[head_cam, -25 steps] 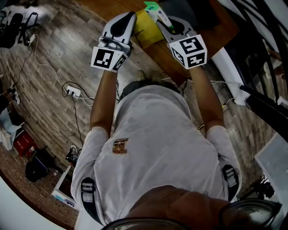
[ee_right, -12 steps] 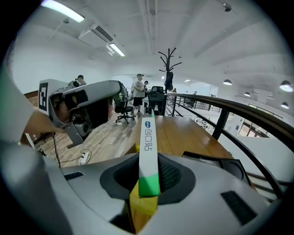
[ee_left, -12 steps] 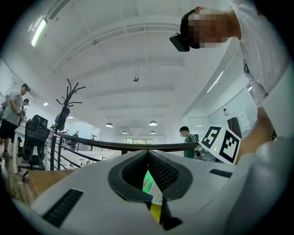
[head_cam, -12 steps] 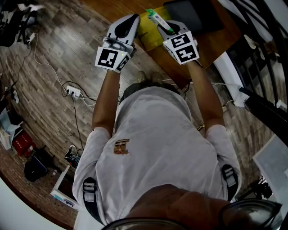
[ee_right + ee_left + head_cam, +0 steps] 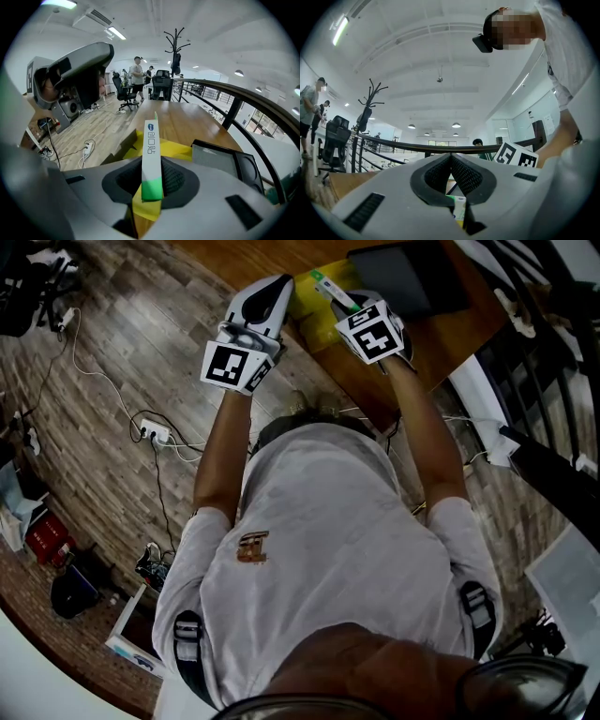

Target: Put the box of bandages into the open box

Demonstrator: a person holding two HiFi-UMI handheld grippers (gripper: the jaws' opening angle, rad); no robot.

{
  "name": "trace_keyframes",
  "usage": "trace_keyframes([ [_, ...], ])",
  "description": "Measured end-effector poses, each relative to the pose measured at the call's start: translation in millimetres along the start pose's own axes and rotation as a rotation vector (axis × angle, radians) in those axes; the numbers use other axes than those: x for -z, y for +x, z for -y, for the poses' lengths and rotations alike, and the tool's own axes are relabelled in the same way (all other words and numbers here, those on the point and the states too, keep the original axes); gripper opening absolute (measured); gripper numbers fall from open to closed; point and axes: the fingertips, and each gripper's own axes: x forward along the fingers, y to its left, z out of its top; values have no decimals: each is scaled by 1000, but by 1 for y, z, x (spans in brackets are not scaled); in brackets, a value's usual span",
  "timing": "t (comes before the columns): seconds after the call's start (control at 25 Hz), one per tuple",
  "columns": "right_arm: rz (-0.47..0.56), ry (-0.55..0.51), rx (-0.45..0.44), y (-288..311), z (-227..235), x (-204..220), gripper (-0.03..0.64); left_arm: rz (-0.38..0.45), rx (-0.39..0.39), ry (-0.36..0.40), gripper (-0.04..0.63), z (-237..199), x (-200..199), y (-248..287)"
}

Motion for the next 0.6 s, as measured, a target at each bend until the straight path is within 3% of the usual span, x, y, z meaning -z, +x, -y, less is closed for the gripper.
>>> trace_keyframes([
  [0.6, -176, -122, -8, 36, -9, 20, 97, -9, -12, 4, 18, -16, -5, -10],
])
